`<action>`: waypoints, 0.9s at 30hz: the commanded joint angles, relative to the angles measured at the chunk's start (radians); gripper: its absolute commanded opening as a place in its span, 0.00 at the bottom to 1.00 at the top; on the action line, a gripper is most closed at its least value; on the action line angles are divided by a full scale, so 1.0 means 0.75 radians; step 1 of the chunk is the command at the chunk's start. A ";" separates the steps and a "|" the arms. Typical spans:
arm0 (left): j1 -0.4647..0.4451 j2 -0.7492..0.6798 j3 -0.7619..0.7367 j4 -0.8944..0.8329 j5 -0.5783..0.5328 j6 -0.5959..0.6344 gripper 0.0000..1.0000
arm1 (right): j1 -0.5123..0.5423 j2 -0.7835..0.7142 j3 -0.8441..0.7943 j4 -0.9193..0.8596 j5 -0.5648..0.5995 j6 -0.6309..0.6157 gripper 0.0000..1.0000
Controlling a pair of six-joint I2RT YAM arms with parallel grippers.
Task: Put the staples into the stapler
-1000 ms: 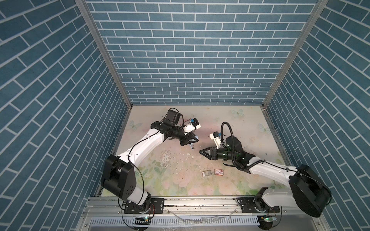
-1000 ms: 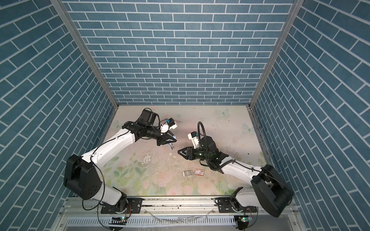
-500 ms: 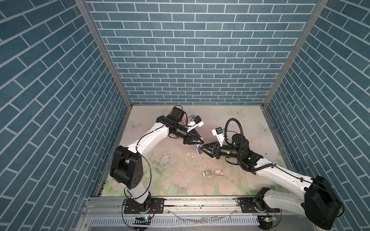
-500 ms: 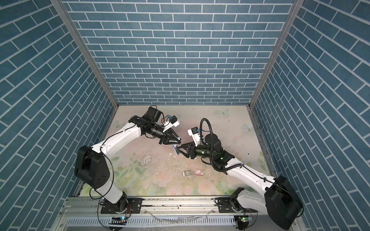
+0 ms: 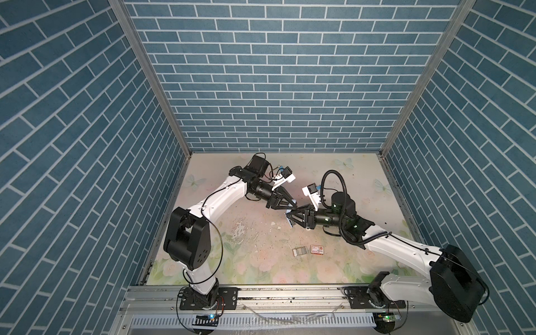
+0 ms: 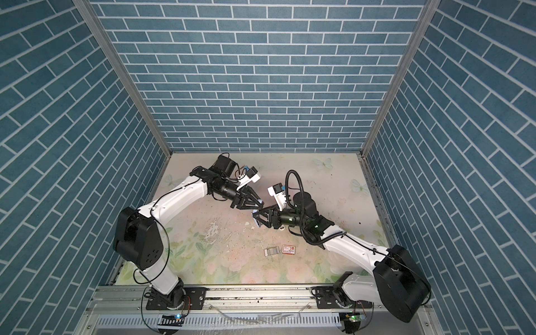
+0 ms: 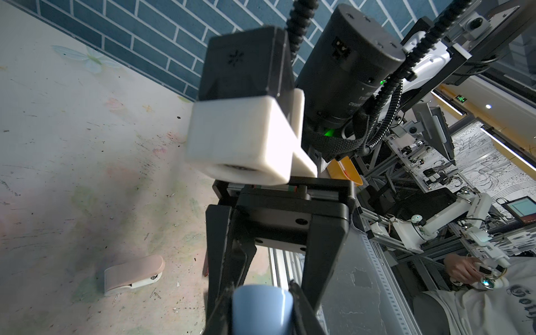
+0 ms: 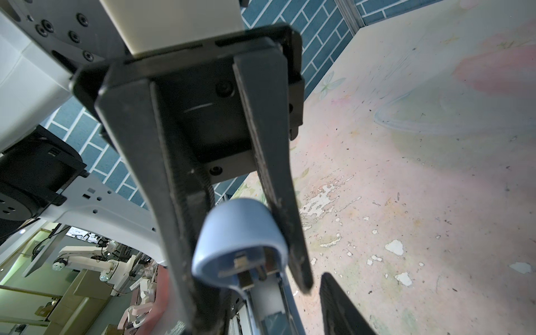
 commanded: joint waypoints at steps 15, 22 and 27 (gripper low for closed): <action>0.004 0.017 0.029 0.001 0.047 -0.021 0.06 | 0.009 0.111 0.074 0.136 -0.040 0.066 0.22; 0.004 0.003 0.017 0.012 0.046 -0.026 0.17 | 0.010 0.113 0.077 0.109 -0.002 0.054 0.11; 0.005 -0.023 -0.005 0.036 0.014 -0.025 0.64 | 0.009 0.120 0.098 0.068 0.005 0.034 0.07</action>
